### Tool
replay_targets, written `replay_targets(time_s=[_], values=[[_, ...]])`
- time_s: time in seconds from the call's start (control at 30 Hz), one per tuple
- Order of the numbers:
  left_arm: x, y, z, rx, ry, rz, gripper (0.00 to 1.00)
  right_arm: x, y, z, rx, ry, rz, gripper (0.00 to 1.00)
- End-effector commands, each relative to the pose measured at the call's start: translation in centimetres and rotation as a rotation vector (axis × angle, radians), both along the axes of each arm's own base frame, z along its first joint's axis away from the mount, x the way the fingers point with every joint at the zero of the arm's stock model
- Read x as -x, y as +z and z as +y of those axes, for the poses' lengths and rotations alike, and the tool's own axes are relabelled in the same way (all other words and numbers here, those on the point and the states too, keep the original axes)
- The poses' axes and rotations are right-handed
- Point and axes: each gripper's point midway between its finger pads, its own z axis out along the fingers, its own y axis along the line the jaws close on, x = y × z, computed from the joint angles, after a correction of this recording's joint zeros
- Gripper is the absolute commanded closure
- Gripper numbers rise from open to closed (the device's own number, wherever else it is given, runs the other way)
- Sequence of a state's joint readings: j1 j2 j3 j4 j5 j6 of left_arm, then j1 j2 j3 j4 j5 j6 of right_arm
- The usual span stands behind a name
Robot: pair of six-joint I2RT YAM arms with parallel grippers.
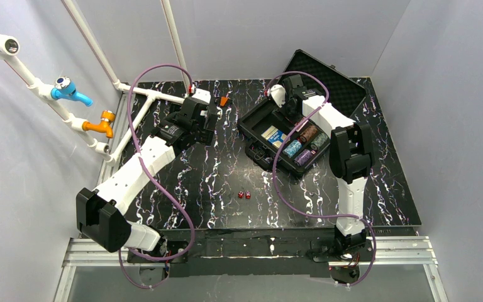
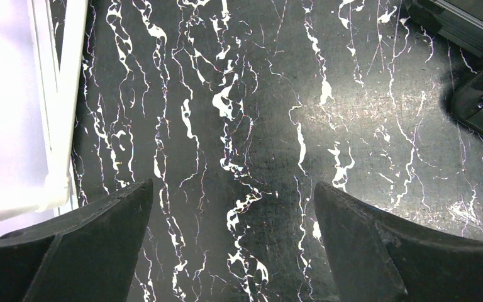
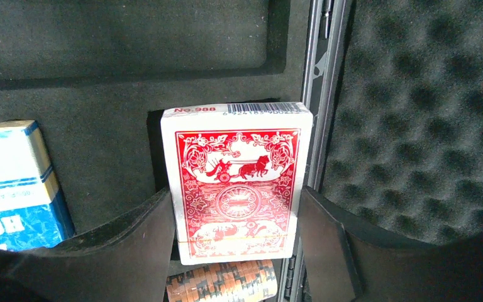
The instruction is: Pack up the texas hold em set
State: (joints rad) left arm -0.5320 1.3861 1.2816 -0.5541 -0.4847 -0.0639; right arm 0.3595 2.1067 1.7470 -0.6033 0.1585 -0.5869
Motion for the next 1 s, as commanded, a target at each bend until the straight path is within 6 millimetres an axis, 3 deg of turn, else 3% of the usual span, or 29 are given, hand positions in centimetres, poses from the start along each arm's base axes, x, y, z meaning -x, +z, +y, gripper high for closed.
replay_targets(time_s=[0.0,0.33,0.77,0.97], values=[[0.2,-0.4,0.3,-0.009,0.010,0.016,0.01,0.2,0.5,0.2,-0.014,-0.009,0.018,0.53],[0.2,-0.4,0.4,-0.011,0.011,0.015,0.00,0.4,1.6,1.2,-0.067,-0.001,0.010,0.19],[0.3,-0.2,0.5,-0.014,0.012,0.010,0.00,0.0,5.9,2.1,-0.174,-0.052,-0.088,0.15],[0.3,-0.1,0.6,-0.018,0.015,0.005,0.00,-0.8,7.8,1.9,-0.274,-0.209,-0.183,0.20]])
